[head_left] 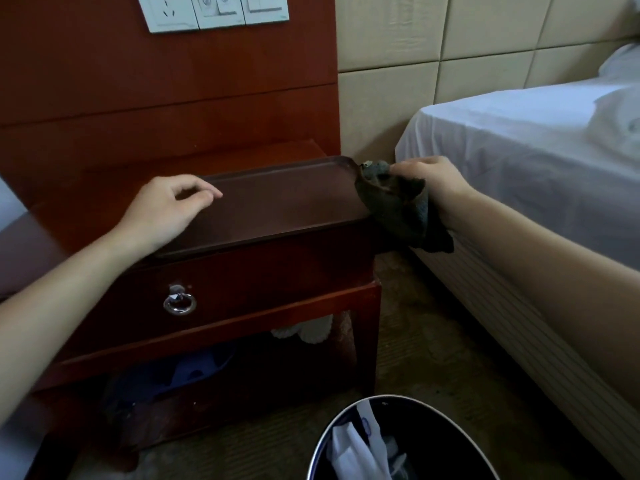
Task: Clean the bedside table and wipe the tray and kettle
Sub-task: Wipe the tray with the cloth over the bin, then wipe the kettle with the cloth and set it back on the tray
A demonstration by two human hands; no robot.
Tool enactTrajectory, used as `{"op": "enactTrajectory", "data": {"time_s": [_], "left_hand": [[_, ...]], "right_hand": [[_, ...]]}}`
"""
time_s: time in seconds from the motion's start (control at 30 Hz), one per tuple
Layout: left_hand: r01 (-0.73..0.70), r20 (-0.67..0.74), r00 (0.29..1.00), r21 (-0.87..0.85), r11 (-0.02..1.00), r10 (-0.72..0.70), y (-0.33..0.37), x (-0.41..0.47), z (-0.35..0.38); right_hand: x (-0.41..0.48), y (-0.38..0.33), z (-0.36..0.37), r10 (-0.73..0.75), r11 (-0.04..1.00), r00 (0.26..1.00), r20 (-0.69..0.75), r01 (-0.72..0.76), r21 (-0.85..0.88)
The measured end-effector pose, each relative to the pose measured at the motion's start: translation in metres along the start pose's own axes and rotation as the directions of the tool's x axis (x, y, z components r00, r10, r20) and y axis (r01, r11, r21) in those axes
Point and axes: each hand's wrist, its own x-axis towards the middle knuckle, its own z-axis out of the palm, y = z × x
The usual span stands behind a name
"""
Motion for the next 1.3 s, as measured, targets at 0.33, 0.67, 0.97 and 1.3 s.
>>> {"op": "enactTrajectory", "data": {"time_s": [0.33,0.67,0.97,1.3], "left_hand": [[-0.323,0.390,0.818,-0.297,0.898,0.423,0.182,0.012,0.115],[-0.401,0.581,0.584,-0.400,0.824,0.566,0.352,0.053,0.186],[-0.501,0.684,0.333,-0.455,0.736,0.649,0.477,0.027,0.241],[-0.504,0.558,0.453,-0.483,0.716,0.695,0.599,0.022,0.330]], "right_hand": [[-0.030,0.004,-0.100,-0.325,0.806,0.918,-0.225,0.144,-0.575],[-0.098,-0.032,-0.270,-0.188,0.755,0.872,-0.451,-0.165,-0.635],[-0.166,-0.027,-0.410,-0.137,0.765,0.807,-0.574,-0.282,-0.579],[-0.202,0.000,-0.506,-0.101,0.695,0.774,-0.625,-0.395,-0.601]]}}
